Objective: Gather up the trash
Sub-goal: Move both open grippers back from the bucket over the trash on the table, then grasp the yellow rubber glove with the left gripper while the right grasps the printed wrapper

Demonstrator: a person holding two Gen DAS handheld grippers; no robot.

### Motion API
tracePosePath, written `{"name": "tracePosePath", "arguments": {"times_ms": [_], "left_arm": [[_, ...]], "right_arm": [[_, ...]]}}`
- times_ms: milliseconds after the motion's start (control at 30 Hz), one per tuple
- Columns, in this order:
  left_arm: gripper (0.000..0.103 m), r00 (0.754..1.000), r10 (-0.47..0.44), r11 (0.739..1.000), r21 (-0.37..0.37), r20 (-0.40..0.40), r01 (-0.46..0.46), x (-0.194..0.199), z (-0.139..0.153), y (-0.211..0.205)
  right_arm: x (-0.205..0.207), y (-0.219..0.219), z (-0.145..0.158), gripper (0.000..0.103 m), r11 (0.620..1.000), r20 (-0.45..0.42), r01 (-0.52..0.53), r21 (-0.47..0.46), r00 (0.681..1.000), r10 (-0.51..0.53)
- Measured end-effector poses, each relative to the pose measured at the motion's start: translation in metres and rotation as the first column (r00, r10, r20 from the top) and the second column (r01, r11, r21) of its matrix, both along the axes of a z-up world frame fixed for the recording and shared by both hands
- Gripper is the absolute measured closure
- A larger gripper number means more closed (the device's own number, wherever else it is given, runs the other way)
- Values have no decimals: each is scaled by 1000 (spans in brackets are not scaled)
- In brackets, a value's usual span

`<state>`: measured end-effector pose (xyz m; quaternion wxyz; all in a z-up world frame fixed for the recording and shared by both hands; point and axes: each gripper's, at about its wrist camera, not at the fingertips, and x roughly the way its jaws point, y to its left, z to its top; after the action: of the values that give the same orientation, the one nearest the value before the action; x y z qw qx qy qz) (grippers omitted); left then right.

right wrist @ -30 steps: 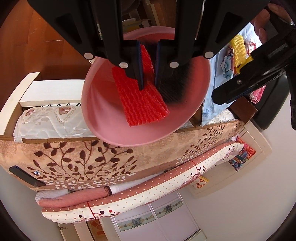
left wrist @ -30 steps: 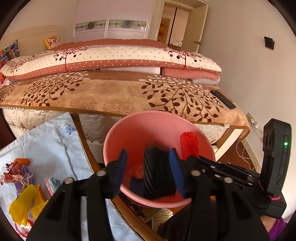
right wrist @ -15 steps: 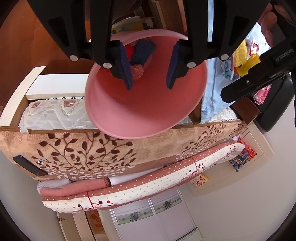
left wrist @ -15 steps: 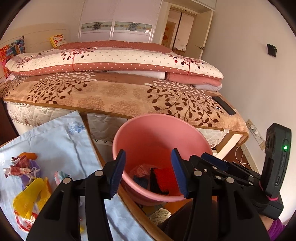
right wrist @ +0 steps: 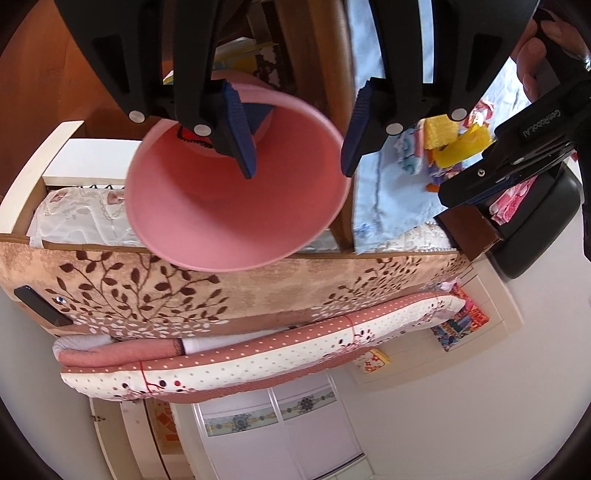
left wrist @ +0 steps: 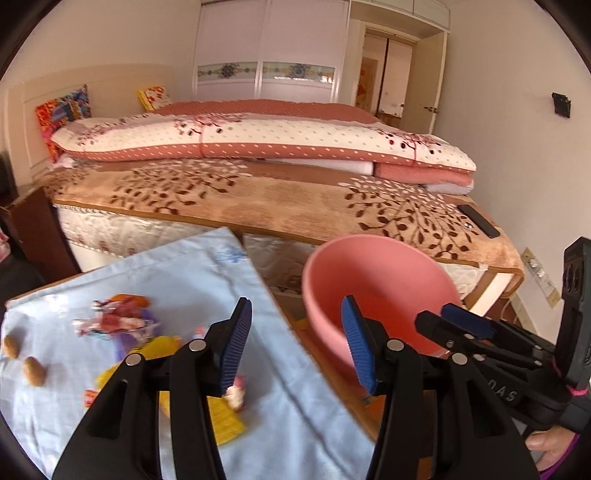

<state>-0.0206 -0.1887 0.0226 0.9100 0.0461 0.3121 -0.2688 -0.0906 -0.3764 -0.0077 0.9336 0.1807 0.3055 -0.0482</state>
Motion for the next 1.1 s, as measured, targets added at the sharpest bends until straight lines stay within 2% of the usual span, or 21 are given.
{"name": "tracePosePath", "arguments": {"times_ms": [233,400,733,1100], "left_arm": [[52,995,80,997,14,65,-81,-8,6,51],[52,988,138,990,22,68,-140,-10,2,88],[52,976,219,975,32,-12,-219,-10,-30,145],[52,970,217,976,13,-107,-217,19,-54,146]], "right_arm": [[-3,34,3,55,998,2,-55,-18,998,55],[-5,58,2,55,995,0,-95,-27,995,95],[-1,92,-10,55,984,-35,-176,-38,984,175],[3,101,-20,55,980,-73,-196,-41,979,193]]}}
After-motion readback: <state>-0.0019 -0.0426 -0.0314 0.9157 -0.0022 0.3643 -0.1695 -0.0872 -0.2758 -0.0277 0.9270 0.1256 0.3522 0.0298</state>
